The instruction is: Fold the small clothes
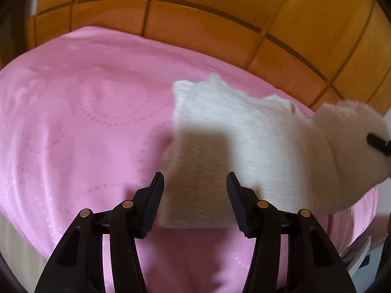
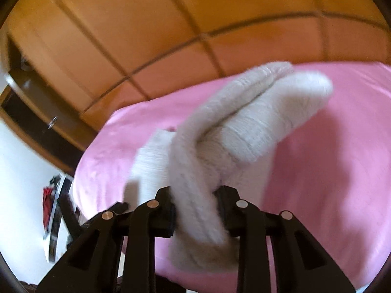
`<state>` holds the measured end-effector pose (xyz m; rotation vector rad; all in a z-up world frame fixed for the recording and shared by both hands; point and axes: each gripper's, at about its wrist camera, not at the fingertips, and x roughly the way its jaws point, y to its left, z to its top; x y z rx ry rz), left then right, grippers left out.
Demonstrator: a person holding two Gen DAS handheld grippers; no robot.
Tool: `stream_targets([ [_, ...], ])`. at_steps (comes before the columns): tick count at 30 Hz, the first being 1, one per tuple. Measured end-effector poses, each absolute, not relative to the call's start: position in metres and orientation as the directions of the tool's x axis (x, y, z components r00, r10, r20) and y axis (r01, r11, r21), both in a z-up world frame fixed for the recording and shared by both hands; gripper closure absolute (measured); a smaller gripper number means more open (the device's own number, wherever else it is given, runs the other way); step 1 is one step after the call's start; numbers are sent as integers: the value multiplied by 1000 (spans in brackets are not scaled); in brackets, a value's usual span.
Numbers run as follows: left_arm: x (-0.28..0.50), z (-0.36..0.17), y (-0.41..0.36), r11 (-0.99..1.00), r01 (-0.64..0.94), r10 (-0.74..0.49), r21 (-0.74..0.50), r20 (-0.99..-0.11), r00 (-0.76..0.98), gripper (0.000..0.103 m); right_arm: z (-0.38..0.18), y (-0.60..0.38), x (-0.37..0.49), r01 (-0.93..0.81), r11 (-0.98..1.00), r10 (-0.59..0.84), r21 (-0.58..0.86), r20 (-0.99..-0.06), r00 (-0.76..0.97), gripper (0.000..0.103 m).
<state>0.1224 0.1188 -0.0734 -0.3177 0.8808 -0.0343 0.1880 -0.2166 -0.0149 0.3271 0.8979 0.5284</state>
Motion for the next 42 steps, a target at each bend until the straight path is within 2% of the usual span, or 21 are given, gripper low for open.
stream_targets([
  [4,119,-80,136,943,-156,-135,-295,-764,631,51,-7,-155,201,-390,798,601,459,-657,455,79],
  [11,114,-75,154,886,-157,-240,-435,-721,650,51,-18,-62,206,-513,715,676,475,-658,332,79],
  [13,112,-71,161,863,-153,-272,-482,-697,664,50,-26,-51,207,-530,690,697,494,-650,302,74],
  [15,109,-70,169,830,-148,-314,-537,-671,672,50,-29,-55,208,-528,669,724,523,-621,302,48],
  [17,107,-71,176,798,-144,-355,-586,-650,672,50,-24,-71,203,-527,632,765,568,-568,304,46],
  [18,106,-72,180,781,-145,-372,-608,-638,674,48,-19,-81,199,-530,630,768,567,-552,323,44],
  [19,105,-72,185,755,-143,-395,-640,-618,680,42,-15,-95,195,-525,637,766,564,-540,350,42],
  [20,104,-72,188,734,-142,-410,-664,-601,686,41,-14,-109,192,-511,647,760,566,-534,370,39],
  [21,104,-72,191,715,-139,-427,-685,-586,689,40,-13,-123,189,-444,678,732,586,-592,337,39],
  [25,110,-76,197,604,-128,-529,-787,-516,674,38,-27,-178,173,-351,771,637,531,-660,400,39],
  [28,116,-71,189,565,-94,-585,-820,-479,655,38,-43,-197,161,-312,826,563,469,-710,423,39],
  [35,146,-62,145,625,-45,-621,-779,-531,576,34,-53,-174,155,-376,809,581,452,-713,392,40],
  [36,150,-62,142,638,-48,-612,-768,-544,574,38,-56,-164,154,-396,806,581,441,-717,385,39],
  [37,155,-61,136,668,-38,-594,-743,-564,574,71,-60,-152,153,-418,810,566,410,-732,379,39],
  [38,158,-59,130,714,-31,-563,-699,-599,569,88,-64,-141,152,-434,816,549,383,-749,371,39],
  [39,159,-54,126,778,-46,-489,-626,-650,583,91,-70,-135,151,-439,820,536,368,-763,362,39],
  [42,149,-42,127,869,-43,-357,-494,-684,636,93,-82,-116,144,-477,821,508,313,-783,360,39],
])
